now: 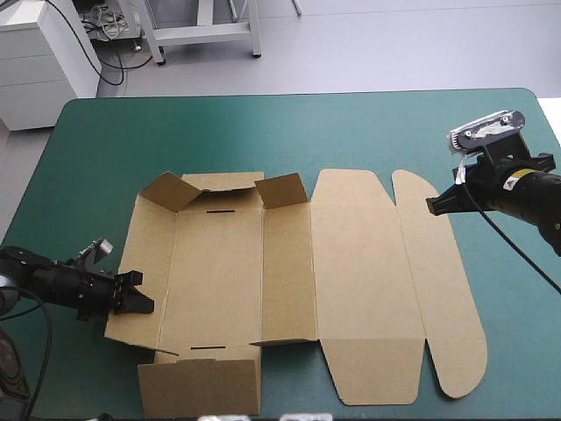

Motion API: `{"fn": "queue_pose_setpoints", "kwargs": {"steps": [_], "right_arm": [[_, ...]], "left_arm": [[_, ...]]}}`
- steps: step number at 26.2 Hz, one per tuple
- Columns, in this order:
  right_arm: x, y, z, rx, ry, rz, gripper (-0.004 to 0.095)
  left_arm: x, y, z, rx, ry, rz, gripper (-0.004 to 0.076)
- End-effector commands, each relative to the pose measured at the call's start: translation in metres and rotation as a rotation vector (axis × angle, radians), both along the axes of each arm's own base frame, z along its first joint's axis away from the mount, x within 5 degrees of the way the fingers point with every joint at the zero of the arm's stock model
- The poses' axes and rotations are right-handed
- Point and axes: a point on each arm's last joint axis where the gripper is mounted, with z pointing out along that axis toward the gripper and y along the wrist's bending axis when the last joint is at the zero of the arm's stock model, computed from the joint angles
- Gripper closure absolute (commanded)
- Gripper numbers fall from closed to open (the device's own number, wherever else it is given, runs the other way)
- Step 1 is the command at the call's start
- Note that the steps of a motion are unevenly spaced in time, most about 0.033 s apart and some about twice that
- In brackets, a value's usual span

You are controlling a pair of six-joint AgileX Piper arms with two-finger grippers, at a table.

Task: Fold the box

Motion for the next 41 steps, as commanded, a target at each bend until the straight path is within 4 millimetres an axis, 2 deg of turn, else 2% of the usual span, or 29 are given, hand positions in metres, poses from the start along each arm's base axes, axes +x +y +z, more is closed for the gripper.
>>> {"fn": "queue_pose_setpoints", "kwargs": {"steps": [1,6,8,13,15,21,28,33,38,41], "right_arm": [[-0.003,-0.002,0.016,0.010,-0.091,-0.008,0.0930],[-0.007,-0.002,0.017,0.027,-0.094,-0.019,0.0930],[-0.007,-0.003,0.018,0.038,-0.094,-0.026,0.0930],[-0.007,-0.002,0.018,0.059,-0.089,-0.029,0.0930],[-0.007,-0.001,0.018,0.066,-0.091,-0.022,0.0930],[-0.007,-0.001,0.018,0.064,-0.091,-0.021,0.0929],[-0.007,-0.001,0.018,0.059,-0.092,-0.018,0.0930],[-0.008,-0.001,0.018,0.057,-0.093,-0.016,0.0929],[-0.007,-0.001,0.018,0.054,-0.097,-0.014,0.0930],[-0.007,-0.001,0.020,0.057,-0.116,-0.017,0.0930]], "left_arm": [[0.020,-0.009,0.030,-0.050,-0.137,-0.025,0.0732],[0.051,-0.012,0.068,0.010,-0.327,-0.074,0.0732],[0.063,-0.016,0.089,0.079,-0.404,-0.139,0.0732],[0.083,-0.041,0.136,0.319,-0.547,-0.365,0.0732],[0.086,-0.050,0.146,0.371,-0.583,-0.426,0.0732],[0.099,-0.082,0.162,0.479,-0.684,-0.539,0.0732],[0.114,-0.118,0.159,0.676,-0.799,-0.635,0.0732],[0.123,-0.150,0.163,0.795,-0.997,-0.700,0.0732],[0.121,-0.177,0.171,0.951,-1.210,-0.883,0.0732],[0.120,-0.190,0.175,0.996,-1.298,-0.928,0.0732]]}}
